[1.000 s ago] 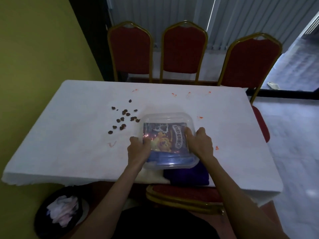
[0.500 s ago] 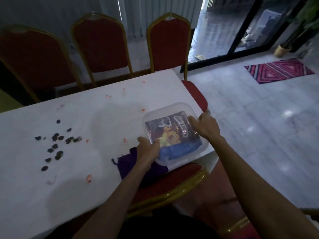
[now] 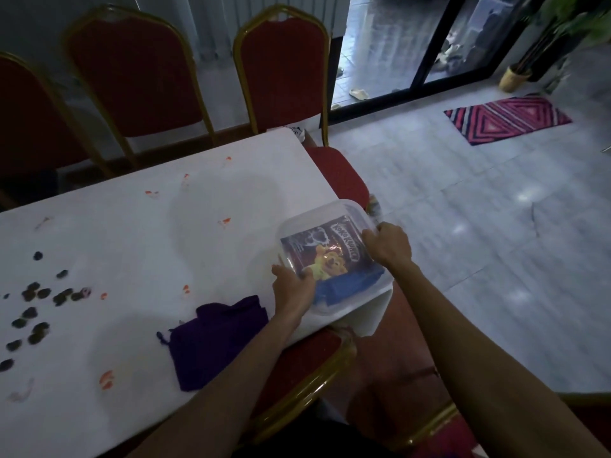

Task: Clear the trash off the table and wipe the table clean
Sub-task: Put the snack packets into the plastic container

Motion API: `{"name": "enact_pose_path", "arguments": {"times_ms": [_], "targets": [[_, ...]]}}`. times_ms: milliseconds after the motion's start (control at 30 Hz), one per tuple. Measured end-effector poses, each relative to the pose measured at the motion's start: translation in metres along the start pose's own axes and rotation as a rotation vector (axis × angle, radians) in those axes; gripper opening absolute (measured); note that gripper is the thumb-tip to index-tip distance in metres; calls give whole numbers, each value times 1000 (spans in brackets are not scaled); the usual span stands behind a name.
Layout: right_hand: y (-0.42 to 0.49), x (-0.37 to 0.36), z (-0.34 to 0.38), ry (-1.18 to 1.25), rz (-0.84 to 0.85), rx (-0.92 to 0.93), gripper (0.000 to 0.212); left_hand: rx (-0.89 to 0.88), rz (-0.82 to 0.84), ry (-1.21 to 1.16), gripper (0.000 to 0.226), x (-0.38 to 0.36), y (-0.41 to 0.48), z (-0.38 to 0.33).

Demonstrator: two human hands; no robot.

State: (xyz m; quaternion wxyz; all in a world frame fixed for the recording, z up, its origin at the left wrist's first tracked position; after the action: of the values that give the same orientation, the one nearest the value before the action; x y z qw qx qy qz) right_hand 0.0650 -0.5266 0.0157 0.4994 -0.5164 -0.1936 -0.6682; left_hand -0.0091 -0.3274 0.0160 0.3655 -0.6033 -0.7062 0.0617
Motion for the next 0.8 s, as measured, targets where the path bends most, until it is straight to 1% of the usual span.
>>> {"name": "enact_pose_path", "arguments": {"times_ms": [133, 200, 267, 333, 433, 567, 700, 800], "targets": [[19, -8, -11, 44, -28, -34, 60, -19, 0, -11, 43, -14, -1, -6], [14, -4, -10, 82, -14, -20, 51, -31, -2, -17, 41, -16, -2, -2], [11, -3, -11, 132, 14, 5, 44, -50, 31, 0, 41, -16, 1, 3], [12, -6, -17, 173, 44, 0, 45, -58, 71, 26, 43, -16, 4, 6], [12, -11, -20, 181, 46, 7, 45, -73, 92, 28, 42, -16, 7, 7], [12, -13, -20, 157, 33, 20, 49, -68, 89, 25, 45, -18, 8, 5], [9, -15, -23, 142, 11, -22, 54, -71, 102, 17, 43, -19, 4, 2], [9, -11, -21, 165, 16, -23, 52, -76, 102, -5, 41, -20, 3, 1]]}}
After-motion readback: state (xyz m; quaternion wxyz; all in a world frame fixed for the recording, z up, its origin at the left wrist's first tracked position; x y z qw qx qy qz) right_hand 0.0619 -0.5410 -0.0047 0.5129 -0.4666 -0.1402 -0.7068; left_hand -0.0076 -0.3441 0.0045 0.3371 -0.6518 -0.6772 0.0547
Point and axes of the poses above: each hand's wrist, its own y-axis towards the middle knuckle, its own x-axis out of the back of the hand, z = x × y, the point moved 1 cm from there along y, towards the middle knuckle, and after that the axes turned 3 degrees about -z, right-handed, at the moved point
